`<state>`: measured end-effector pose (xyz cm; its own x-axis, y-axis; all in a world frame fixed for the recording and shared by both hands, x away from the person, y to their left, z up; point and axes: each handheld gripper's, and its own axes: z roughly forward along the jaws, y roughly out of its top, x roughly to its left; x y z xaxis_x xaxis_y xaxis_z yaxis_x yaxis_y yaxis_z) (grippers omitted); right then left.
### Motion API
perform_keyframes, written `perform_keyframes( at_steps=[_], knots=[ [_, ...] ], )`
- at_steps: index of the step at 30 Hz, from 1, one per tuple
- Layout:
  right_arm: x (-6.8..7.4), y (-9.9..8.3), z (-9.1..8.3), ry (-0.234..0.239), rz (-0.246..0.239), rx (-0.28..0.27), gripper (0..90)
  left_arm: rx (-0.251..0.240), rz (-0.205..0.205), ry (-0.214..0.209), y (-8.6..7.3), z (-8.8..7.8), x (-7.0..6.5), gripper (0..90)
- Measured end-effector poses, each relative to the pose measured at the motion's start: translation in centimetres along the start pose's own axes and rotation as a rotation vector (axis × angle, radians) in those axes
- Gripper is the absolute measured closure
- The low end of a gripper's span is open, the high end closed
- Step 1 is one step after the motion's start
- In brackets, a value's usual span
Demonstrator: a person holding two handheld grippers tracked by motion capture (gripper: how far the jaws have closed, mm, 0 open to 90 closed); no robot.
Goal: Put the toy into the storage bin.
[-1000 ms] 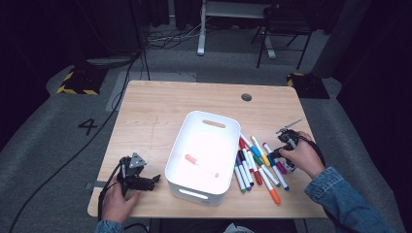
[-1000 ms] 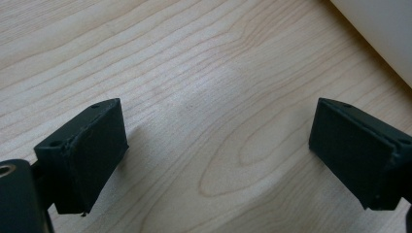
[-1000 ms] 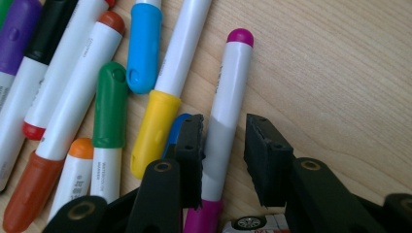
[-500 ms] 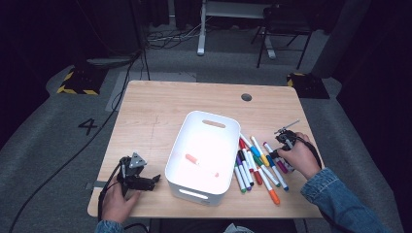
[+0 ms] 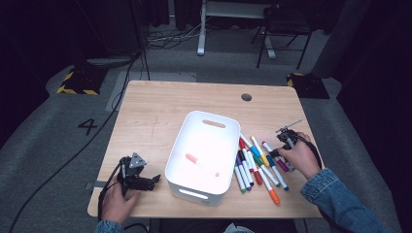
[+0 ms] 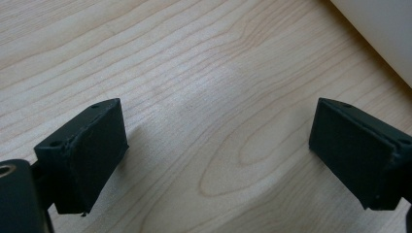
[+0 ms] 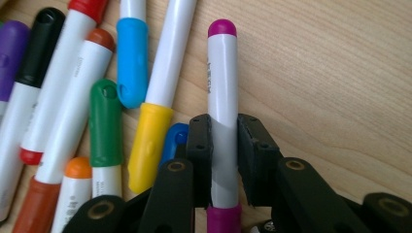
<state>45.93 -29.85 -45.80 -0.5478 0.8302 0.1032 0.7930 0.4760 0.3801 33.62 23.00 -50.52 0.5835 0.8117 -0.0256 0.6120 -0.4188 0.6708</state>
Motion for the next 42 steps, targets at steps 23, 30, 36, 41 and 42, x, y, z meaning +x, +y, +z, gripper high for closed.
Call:
perform_keyframes(
  at_steps=[23, 30, 36, 41, 42],
  knots=[
    [2.2, 1.9, -6.9, 0.067, -0.074, -0.142, 76.7, 0.0, 0.0, -0.001, 0.0, 0.0, 0.0, 6.9],
    [3.3, 2.8, -9.2, 0.077, -0.127, -0.176, 76.6, 0.0, 0.0, -0.001, 0.0, 0.0, 0.0, 6.9],
    [4.9, 3.8, -10.5, 0.103, -0.187, -0.194, 76.7, 0.002, -0.002, -0.002, -0.1, -0.1, 0.0, 6.9],
    [6.7, 4.9, -11.2, 0.126, -0.236, -0.201, 76.6, 0.0, 0.0, 0.0, -0.1, -0.1, 0.0, 6.8],
    [7.1, 5.2, -11.3, 0.131, -0.244, -0.203, 76.6, 0.0, -0.002, -0.001, -0.1, -0.1, 0.0, 6.7]
  ],
)
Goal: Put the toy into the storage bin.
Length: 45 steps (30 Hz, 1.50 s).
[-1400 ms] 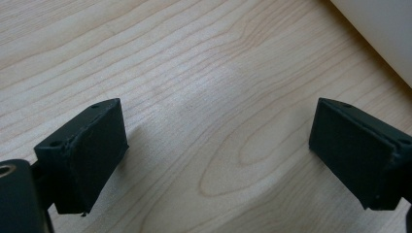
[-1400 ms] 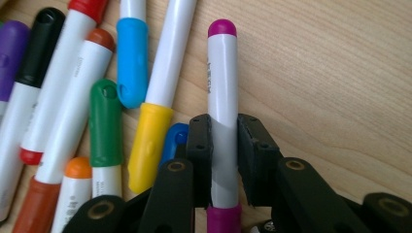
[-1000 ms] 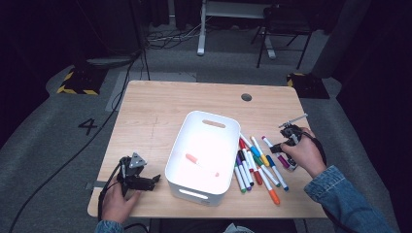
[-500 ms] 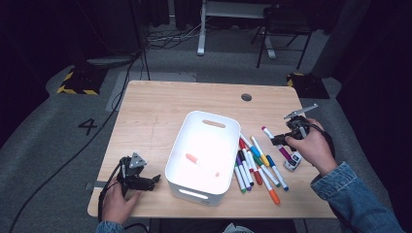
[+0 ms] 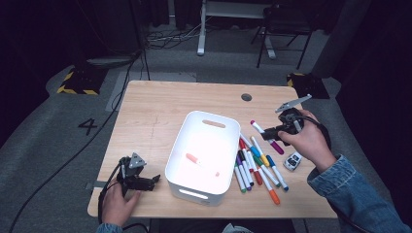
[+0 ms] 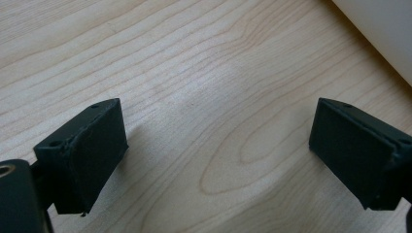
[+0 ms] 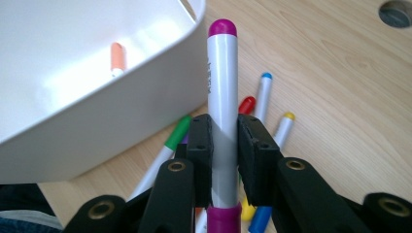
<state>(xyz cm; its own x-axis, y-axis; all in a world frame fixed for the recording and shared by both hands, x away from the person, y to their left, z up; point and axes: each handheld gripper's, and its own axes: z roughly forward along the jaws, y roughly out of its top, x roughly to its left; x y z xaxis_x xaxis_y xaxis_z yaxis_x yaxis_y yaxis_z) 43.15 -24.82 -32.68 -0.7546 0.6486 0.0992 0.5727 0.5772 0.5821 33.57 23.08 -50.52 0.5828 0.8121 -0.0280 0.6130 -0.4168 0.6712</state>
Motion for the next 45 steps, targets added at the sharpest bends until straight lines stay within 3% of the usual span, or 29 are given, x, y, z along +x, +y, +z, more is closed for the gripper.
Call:
perform_keyframes(
  at_steps=[8, 25, 32, 45],
  knots=[
    [2.2, 2.3, 0.2, 0.026, -0.06, 0.0, 76.6, 0.02, -0.008, 0.026, 0.3, 0.2, 0.2, 0.1],
    [6.1, 6.6, 1.9, 0.075, -0.154, -0.008, 76.6, 0.02, -0.027, 0.018, 0.4, 0.4, 0.1, 0.0],
    [7.9, 7.8, 2.7, 0.112, -0.158, -0.016, 76.6, 0.02, -0.027, 0.019, 0.4, 0.4, 0.1, 0.0],
    [8.9, 8.8, 4.9, 0.143, -0.17, -0.015, 76.6, 0.019, -0.028, 0.017, 0.4, 0.4, 0.1, 0.0]
  ],
)
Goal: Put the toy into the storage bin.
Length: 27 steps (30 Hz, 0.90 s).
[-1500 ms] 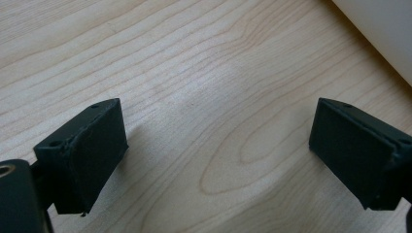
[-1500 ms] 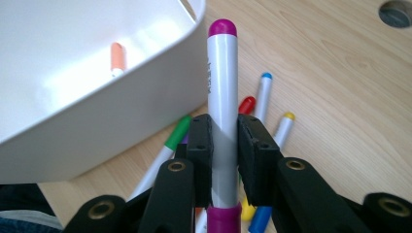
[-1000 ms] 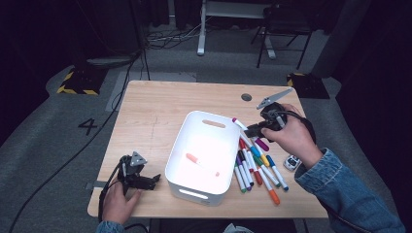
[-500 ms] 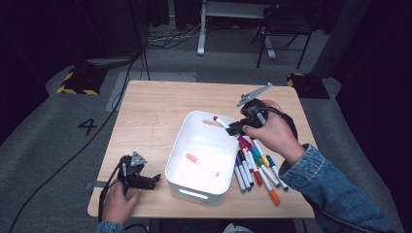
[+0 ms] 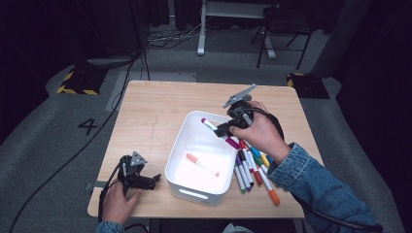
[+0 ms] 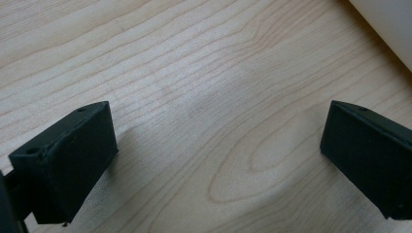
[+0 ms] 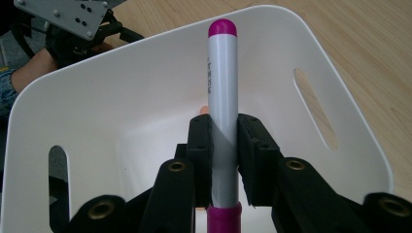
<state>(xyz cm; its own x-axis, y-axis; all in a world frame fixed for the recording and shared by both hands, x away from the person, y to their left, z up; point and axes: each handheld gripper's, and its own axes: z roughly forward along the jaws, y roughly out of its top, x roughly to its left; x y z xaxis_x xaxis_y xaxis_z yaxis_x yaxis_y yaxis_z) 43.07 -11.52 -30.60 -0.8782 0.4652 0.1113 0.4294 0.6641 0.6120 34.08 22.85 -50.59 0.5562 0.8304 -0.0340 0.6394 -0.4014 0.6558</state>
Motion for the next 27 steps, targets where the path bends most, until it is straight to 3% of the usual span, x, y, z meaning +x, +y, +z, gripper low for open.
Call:
perform_keyframes(
  at_steps=[8, 11, 13, 18, 27],
  knots=[
    [0.1, -0.2, 1.6, 0.004, 0.004, 0.03, 76.7, 0.0, 0.001, 0.001, 0.0, 0.0, 0.0, 0.0],
    [-0.2, -0.4, 2.3, 0.008, -0.024, 0.026, 76.6, 0.0, 0.001, 0.002, 0.0, 0.0, 0.0, 0.0],
    [0.1, -0.5, 2.6, 0.011, -0.005, 0.052, 76.7, 0.0, 0.002, 0.003, 0.0, 0.0, 0.0, 0.0],
    [0.3, -0.8, 3.6, 0.003, -0.049, 0.065, 76.6, 0.001, 0.001, 0.0, 0.0, 0.0, 0.0, 0.0],
    [0.9, -1.6, 5.5, 0.009, -0.073, 0.119, 76.6, 0.002, 0.001, 0.0, 0.0, 0.0, 0.0, 0.0]
  ],
)
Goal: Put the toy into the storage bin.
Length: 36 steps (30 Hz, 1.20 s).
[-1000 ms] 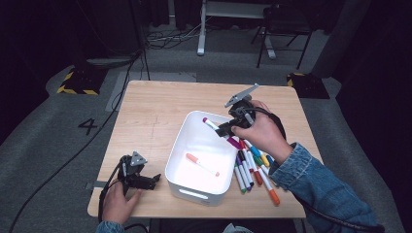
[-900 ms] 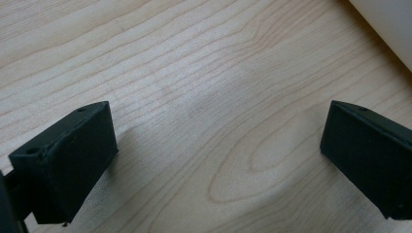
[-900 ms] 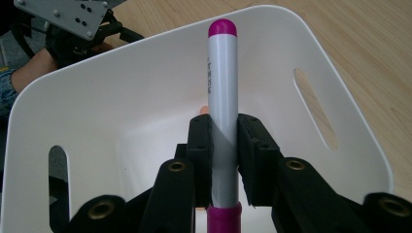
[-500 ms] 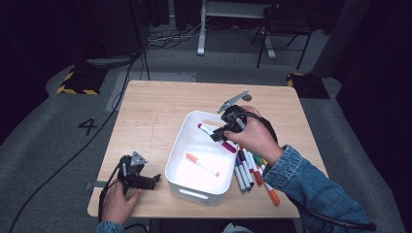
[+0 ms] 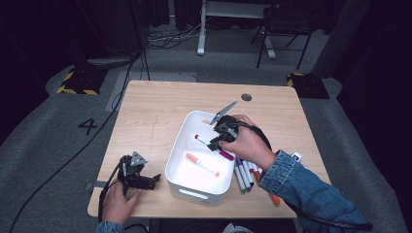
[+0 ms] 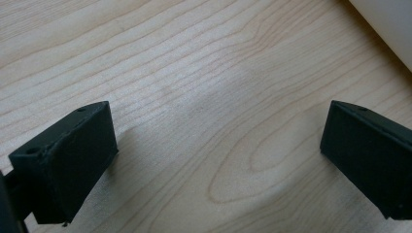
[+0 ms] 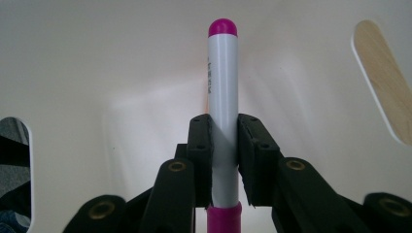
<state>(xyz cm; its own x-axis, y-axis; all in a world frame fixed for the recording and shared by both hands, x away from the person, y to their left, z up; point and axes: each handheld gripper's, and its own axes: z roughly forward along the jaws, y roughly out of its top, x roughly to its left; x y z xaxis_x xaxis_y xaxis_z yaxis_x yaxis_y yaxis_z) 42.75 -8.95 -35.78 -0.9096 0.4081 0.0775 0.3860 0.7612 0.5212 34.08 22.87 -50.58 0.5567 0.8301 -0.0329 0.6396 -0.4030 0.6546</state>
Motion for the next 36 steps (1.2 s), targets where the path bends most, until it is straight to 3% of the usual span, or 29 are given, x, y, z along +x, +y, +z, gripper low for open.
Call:
perform_keyframes(
  at_steps=[24, 28, 36],
  knots=[
    [1.8, -0.3, 2.6, 0.016, -0.052, 0.105, 75.0, -0.002, -0.001, 0.001, 0.0, 0.0, 0.0, 0.0],
    [1.8, -0.4, 2.6, 0.016, -0.045, 0.055, 62.3, -0.001, 0.0, 0.001, 0.0, 0.0, 0.0, 0.0],
    [1.7, -0.3, 1.0, 0.004, -0.045, -0.008, 58.7, -0.002, -0.001, 0.001, 0.0, 0.0, 0.0, 0.0]
  ],
)
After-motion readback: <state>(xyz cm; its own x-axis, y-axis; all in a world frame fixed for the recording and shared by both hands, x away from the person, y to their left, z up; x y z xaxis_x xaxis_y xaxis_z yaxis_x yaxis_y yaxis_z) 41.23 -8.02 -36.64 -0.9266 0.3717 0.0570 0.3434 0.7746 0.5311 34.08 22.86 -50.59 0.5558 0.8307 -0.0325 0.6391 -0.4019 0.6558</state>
